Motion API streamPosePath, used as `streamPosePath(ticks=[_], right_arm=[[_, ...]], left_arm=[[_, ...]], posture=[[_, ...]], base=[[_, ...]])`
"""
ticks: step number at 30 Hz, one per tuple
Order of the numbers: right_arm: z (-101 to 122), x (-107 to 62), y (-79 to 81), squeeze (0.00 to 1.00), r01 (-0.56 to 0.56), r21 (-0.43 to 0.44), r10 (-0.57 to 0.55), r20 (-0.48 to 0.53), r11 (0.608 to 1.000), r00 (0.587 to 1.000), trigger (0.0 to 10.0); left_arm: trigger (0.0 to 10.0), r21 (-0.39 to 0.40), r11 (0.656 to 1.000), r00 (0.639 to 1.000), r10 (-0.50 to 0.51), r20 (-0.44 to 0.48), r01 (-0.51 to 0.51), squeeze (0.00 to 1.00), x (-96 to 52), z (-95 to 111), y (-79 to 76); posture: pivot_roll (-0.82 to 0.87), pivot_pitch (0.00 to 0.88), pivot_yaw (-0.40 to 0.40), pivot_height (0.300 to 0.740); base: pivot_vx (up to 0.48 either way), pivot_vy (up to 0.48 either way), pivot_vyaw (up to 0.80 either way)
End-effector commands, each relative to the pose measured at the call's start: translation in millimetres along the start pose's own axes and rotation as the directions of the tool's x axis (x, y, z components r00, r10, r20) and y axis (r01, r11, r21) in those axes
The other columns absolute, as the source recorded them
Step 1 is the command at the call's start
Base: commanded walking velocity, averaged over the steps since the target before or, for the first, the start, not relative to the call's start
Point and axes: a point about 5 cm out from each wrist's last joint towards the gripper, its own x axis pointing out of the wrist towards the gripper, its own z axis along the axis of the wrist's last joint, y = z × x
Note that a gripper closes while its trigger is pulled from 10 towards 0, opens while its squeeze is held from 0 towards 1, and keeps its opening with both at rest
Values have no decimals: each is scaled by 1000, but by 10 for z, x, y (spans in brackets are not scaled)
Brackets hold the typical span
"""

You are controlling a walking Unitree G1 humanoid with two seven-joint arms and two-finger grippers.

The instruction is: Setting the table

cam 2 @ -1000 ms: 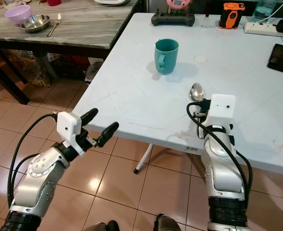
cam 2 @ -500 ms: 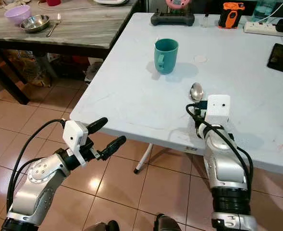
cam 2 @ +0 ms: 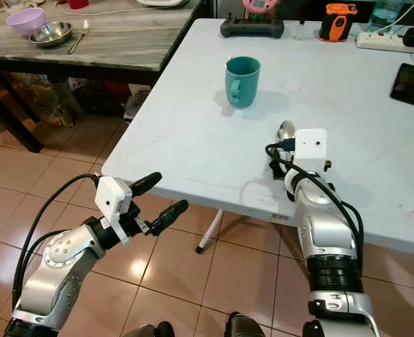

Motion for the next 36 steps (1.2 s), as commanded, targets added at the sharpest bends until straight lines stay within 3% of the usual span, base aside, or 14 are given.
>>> streamPosePath(ticks=[1,3,4,5,18,36], right_arm=[[-15,32,84,0,-40,-17,39,-15,999,999,10000],[-28,41,97,0,-48,-21,48,-21,999,999,10000],[-59,59,101,0,-59,-24,58,-37,998,998,3216],[-70,68,99,0,-61,-21,60,-44,998,997,0],[-204,60,89,0,-92,5,92,-121,996,988,0],[-458,-104,-60,0,29,99,-11,-181,995,983,0]], left_arm=[[10000,0,1000,1000,4,-3,-4,0,-28,3,-11],[10000,-1,1000,1000,2,-2,-2,0,-26,4,-16],[10000,-3,1000,1000,-4,-3,4,0,-27,1,-29],[10000,-3,1000,1000,-6,-4,6,0,-28,-2,-35],[10000,-10,1000,1000,-16,-1,16,0,-28,0,-63],[10000,-5,999,999,-48,9,48,0,-13,28,-81]], posture=[[-194,178,80,740],[-194,180,78,740],[-193,182,77,740],[-193,182,77,740],[-195,182,72,740],[-204,185,85,740]], base=[[0,0,0],[0,0,0],[0,0,0],[0,0,0],[0,0,0],[0,0,0]])
